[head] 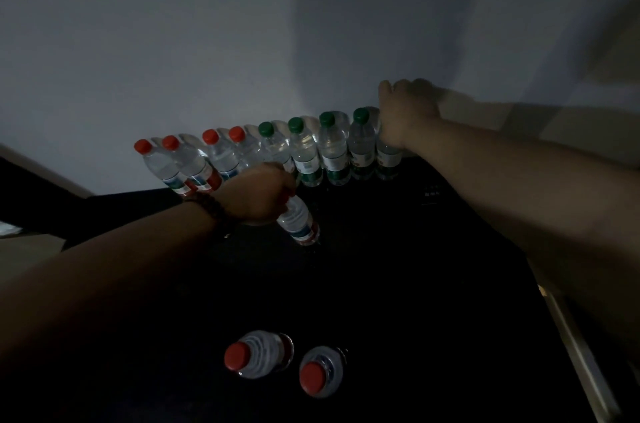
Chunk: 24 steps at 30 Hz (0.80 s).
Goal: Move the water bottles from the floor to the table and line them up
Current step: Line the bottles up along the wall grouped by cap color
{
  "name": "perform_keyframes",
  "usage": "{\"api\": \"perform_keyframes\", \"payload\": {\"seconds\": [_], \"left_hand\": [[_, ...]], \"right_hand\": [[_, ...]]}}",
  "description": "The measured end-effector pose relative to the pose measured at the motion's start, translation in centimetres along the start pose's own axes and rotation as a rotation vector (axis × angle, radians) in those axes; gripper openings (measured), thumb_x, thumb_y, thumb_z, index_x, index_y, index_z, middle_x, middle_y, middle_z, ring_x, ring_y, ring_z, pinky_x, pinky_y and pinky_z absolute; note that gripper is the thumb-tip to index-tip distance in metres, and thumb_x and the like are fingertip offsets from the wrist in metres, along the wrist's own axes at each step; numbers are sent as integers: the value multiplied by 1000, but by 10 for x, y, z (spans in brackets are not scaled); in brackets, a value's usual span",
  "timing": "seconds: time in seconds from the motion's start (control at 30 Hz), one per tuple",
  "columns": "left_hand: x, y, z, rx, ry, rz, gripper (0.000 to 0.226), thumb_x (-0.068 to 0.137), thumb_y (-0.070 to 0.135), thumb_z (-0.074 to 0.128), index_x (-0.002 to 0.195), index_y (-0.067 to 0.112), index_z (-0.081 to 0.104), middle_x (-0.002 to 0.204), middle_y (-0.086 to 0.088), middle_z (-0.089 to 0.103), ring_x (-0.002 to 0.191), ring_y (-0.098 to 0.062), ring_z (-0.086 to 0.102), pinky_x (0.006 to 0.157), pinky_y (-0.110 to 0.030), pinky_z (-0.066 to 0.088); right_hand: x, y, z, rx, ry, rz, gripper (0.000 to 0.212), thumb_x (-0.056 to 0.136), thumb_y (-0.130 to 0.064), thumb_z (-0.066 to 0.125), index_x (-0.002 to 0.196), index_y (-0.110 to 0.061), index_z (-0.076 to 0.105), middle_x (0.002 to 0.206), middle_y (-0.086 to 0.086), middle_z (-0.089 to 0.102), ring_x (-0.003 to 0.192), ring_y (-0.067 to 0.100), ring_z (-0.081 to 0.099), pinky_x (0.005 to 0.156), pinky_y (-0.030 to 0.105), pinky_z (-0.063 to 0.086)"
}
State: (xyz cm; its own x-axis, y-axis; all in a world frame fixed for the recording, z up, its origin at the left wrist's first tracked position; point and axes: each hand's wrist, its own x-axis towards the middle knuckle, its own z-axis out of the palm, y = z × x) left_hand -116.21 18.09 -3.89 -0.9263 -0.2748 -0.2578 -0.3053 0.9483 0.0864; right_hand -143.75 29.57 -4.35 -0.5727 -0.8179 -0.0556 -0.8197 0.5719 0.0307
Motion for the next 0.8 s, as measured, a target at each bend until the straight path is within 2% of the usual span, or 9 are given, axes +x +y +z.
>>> {"api": "perform_keyframes", "payload": {"seconds": [0.07, 0.13, 0.33, 0.4, 0.5, 0.57, 0.67, 0.73, 0.8], "left_hand": [[-9, -6, -3, -14, -16, -29, 29, 93, 28, 69, 119, 17, 68, 116, -3, 61, 104, -17, 59, 91, -35, 52], [-19, -14, -4, -33, -16, -71, 27, 93, 27, 69, 119, 20, 67, 116, -1, 59, 101, -15, 58, 86, -30, 50], [-52, -45, -7, -17, -23, -192, 18, 90, 24, 69, 108, 25, 68, 108, 4, 61, 95, -14, 58, 79, -28, 49], [-65, -59, -7, 10, -37, -221, 15, 89, 24, 70, 104, 26, 68, 107, 4, 63, 93, -13, 59, 77, -27, 48], [-86, -89, -6, 31, -45, -253, 12, 88, 22, 70, 100, 23, 68, 105, 2, 65, 92, -13, 61, 77, -27, 52], [-102, -109, -5, 29, -51, -251, 14, 89, 22, 70, 103, 22, 69, 106, 1, 65, 94, -14, 62, 82, -30, 56], [-125, -140, -4, 6, -64, -263, 16, 91, 22, 71, 106, 25, 68, 100, 4, 64, 90, -9, 61, 81, -28, 55], [-138, -164, 0, 7, -61, -257, 17, 91, 20, 71, 107, 24, 68, 99, 4, 63, 92, -11, 61, 82, -26, 53], [-148, -189, 4, 4, -48, -261, 19, 91, 20, 72, 110, 21, 68, 100, 3, 63, 95, -14, 62, 86, -29, 54]], "right_hand": [[-9, -14, -4, 26, 67, 3, 63, 79, -15, 73, 131, -5, 39, 125, 27, 47, 109, 42, 51, 77, 40, 45], [-21, -35, -7, 75, 80, -25, 58, 82, -16, 70, 130, -7, 41, 124, 23, 48, 111, 43, 52, 76, 42, 46], [-61, -127, -13, 187, -110, -316, 47, 88, -10, 64, 133, -8, 52, 127, 18, 55, 108, 37, 60, 74, 33, 44], [-74, -160, -20, 156, -215, -375, 26, 90, -7, 61, 115, -10, 61, 113, 13, 63, 90, 28, 63, 68, 32, 50], [-84, -211, -26, 31, -341, -429, 7, 93, -5, 60, 91, -12, 60, 91, 7, 61, 71, 18, 56, 53, 29, 40], [-88, -243, -31, -41, -382, -447, 5, 94, -9, 61, 91, -12, 61, 92, 7, 61, 75, 19, 58, 54, 30, 43], [-90, -288, -37, -59, -416, -452, 12, 96, -13, 60, 106, -9, 65, 101, 7, 64, 84, 21, 62, 70, 32, 54], [-89, -316, -38, -83, -419, -472, 4, 98, -14, 58, 98, -10, 58, 90, 4, 58, 74, 17, 54, 64, 30, 47], [-88, -341, -39, -74, -418, -459, 2, 98, -14, 58, 100, -14, 58, 86, 3, 54, 72, 16, 52, 66, 31, 44]]}}
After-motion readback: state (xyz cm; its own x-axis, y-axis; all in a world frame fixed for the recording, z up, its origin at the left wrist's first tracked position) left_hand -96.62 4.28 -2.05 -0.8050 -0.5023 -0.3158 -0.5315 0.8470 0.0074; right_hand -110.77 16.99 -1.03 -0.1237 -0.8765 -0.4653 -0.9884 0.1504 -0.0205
